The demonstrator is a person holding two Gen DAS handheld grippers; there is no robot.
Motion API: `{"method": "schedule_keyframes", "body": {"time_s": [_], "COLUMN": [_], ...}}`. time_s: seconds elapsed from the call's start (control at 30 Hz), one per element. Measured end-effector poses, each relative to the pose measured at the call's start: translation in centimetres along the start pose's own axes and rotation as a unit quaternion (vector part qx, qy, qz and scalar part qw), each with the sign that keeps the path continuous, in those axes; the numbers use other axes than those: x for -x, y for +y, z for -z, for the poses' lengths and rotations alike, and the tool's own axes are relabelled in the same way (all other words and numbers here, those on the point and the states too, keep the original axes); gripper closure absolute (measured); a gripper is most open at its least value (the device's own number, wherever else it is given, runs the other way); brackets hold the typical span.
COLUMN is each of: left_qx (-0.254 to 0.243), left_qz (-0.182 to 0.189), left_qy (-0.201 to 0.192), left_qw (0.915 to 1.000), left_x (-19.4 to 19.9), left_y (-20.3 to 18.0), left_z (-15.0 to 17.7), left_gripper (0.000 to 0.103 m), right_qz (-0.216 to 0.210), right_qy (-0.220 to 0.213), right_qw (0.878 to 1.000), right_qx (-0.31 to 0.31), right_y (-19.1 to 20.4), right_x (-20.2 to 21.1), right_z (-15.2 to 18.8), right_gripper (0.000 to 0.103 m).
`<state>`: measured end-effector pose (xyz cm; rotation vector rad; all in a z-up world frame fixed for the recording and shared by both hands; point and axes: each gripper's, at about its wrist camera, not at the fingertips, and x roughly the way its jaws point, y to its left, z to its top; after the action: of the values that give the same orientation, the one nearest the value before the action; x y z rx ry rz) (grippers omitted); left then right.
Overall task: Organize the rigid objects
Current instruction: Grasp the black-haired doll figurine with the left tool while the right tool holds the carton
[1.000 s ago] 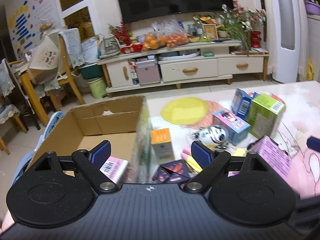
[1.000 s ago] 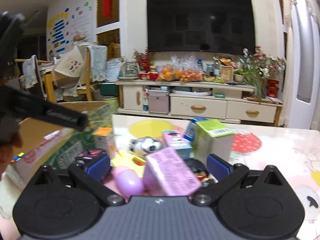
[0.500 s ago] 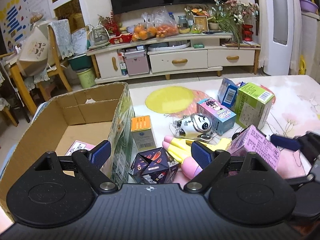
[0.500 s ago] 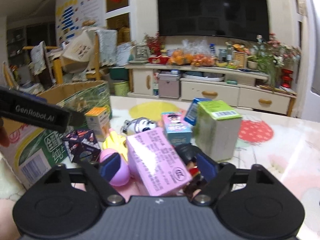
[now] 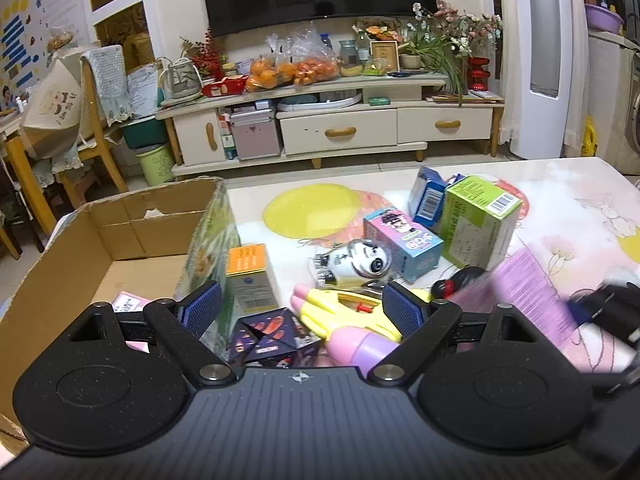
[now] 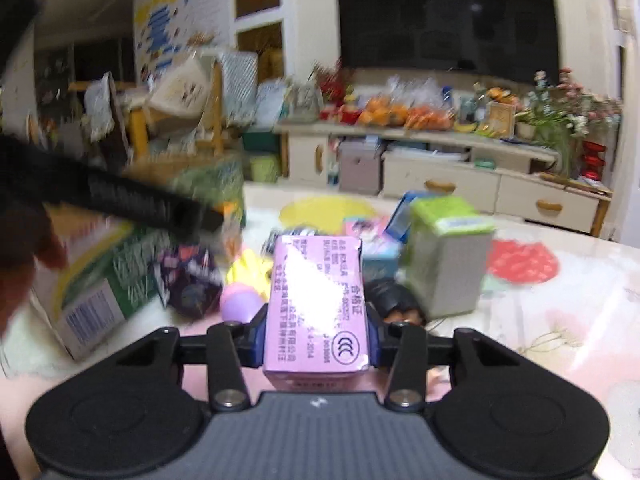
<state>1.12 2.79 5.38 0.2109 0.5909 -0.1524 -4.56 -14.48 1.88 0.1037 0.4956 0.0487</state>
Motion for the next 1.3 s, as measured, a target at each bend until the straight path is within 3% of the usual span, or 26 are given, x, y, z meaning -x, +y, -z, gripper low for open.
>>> {"method": "schedule_keyframes", "body": {"time_s": [0.13,0.27,0.43,0.73,0.9,1.1,1.3], "left_qx": [-0.003,-0.024,-0.019,0.056,0.098,0.119,0.101], "left_qz": [0.025,0.067,0.118,0.130,0.124,0.119,0.102], "left_qy": [-0.001,-0.004,0.026,0.084,0.092,0.098,0.096], "left_qw": [0.9997,0.9975,0.9925,0.9864,0.9832,0.9810,0.9850], "left_x": [-0.2,-0.4,-2.1,-6.3,-8.2,-10.3,-11.7], "left_y": [-1.1,-3.7,-7.0,-10.3,-10.9,-11.5,-12.1], "left_z": [0.1,0.3,0.7,1.4,1.7,1.5,1.6], "left_gripper": [0.000,0.000,0.000,0.000,0.000,0.000,0.000], "right_qz": [0.027,0.071,0.101,0.118,0.107,0.096,0.095], "right_qy": [-0.031,-0.024,-0.008,0.021,0.027,0.037,0.042], "right_qw": [0.998,0.993,0.990,0.989,0.990,0.990,0.989], "right_qx": [-0.053,-0.091,-0.101,-0.083,-0.092,-0.097,-0.104], "right_y": [-3.4,-6.7,-8.5,-10.0,-10.9,-11.1,-11.1], "right_x": [2.6,3.2,3.1,2.7,2.5,2.1,1.9], "right_z": [-0.7,-0.2,0.4,1.7,1.9,2.1,2.3], "right_gripper": [0.060,0.060,0.060,0.059,0.059,0.058,0.057]}}
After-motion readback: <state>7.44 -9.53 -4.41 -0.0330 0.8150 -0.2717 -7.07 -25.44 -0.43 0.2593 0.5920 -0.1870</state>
